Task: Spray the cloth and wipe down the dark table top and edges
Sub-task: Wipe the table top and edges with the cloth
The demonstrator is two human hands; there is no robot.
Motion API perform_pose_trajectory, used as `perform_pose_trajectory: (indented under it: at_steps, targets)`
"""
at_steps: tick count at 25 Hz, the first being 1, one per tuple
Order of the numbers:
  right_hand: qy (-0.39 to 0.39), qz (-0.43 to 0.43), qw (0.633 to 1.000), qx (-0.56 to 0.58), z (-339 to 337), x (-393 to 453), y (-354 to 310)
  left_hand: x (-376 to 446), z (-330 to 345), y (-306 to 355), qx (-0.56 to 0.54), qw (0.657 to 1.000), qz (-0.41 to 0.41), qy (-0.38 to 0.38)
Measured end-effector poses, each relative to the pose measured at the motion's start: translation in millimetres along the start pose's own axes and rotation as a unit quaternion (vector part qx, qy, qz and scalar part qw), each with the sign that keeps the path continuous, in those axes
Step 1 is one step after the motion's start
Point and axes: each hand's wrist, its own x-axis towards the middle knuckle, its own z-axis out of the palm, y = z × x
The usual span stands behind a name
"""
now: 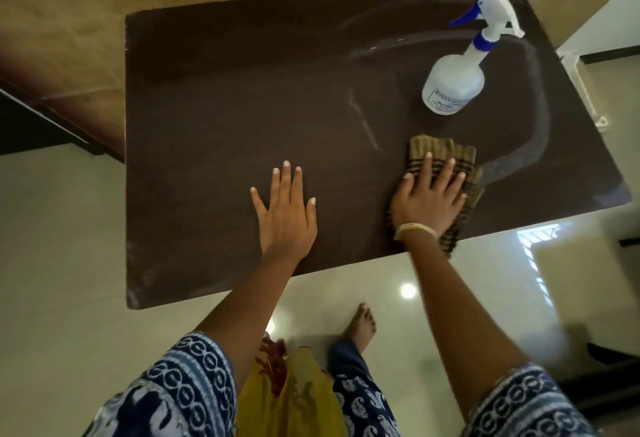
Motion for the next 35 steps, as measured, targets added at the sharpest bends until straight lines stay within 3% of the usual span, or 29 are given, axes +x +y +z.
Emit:
perform_pose_trajectory:
  at_steps: [1, 3, 6, 8, 12, 14, 17, 19, 21, 23, 25, 26, 30, 35]
  targets:
    - [0.001, -0.008, 1.0, 0.014, 4.4, -10.6, -21.1, -0.1, 2.5, 0.5, 0.004, 1.0, -0.003, 0.009]
    - [-0.029, -0.146, 0.989, 0.005, 18.2, -39.1, -60.9, 1.1, 4.1, -0.7, 0.005, 1.0, -0.004, 0.019]
    - [-0.095, -0.385, 0.917, -0.035, 26.2, -55.5, -79.0, 2.9, 2.8, 0.5, -0.004, 1.0, -0.015, 0.021]
    - [-0.086, -0.436, 0.895, -0.033, 22.9, -18.9, -70.4, 1.7, 2.2, 1.8, 0.002, 1.0, -0.023, 0.021]
    - [-0.032, -0.307, 0.95, -0.032, 4.9, 80.8, -35.9, 2.4, 2.7, 2.2, 0.004, 0.999, -0.026, 0.023]
    - [-0.041, -0.28, 0.958, -0.04, -5.2, 105.4, -20.1, 3.1, 2.8, 2.7, 0.007, 0.999, -0.03, 0.029]
    - [-0.033, -0.198, 0.979, -0.042, 1.3, 88.5, -38.7, 2.5, 2.8, 4.8, 0.006, 0.999, -0.031, 0.04]
    - [-0.034, -0.207, 0.977, -0.029, 12.1, 55.7, -81.4, 1.7, 1.8, 5.8, 0.0, 0.998, -0.03, 0.048]
    - [-0.088, -0.354, 0.931, -0.031, 22.1, 23.0, -126.5, 2.1, 1.5, 6.5, -0.009, 0.998, -0.034, 0.053]
    - [-0.135, -0.501, 0.853, -0.059, 26.9, 10.9, -152.8, 1.6, 2.4, 7.2, -0.016, 0.997, -0.042, 0.056]
    - [-0.136, -0.58, 0.799, -0.078, 30.7, 26.5, -157.5, 2.1, 3.2, 7.3, -0.01, 0.998, -0.049, 0.045]
    - [-0.116, -0.586, 0.799, -0.074, 31.9, 42.9, -155.7, 2.7, 3.5, 7.6, -0.001, 0.998, -0.05, 0.037]
    - [-0.033, -0.404, 0.914, -0.031, 22.1, 145.4, -135.9, 2.4, 0.8, 8.7, 0.037, 0.998, -0.043, 0.005]
    - [-0.024, -0.195, 0.981, 0.002, 12.3, 181.5, -146.3, 49.7, -23.4, -9.0, 0.02, 0.999, -0.029, 0.015]
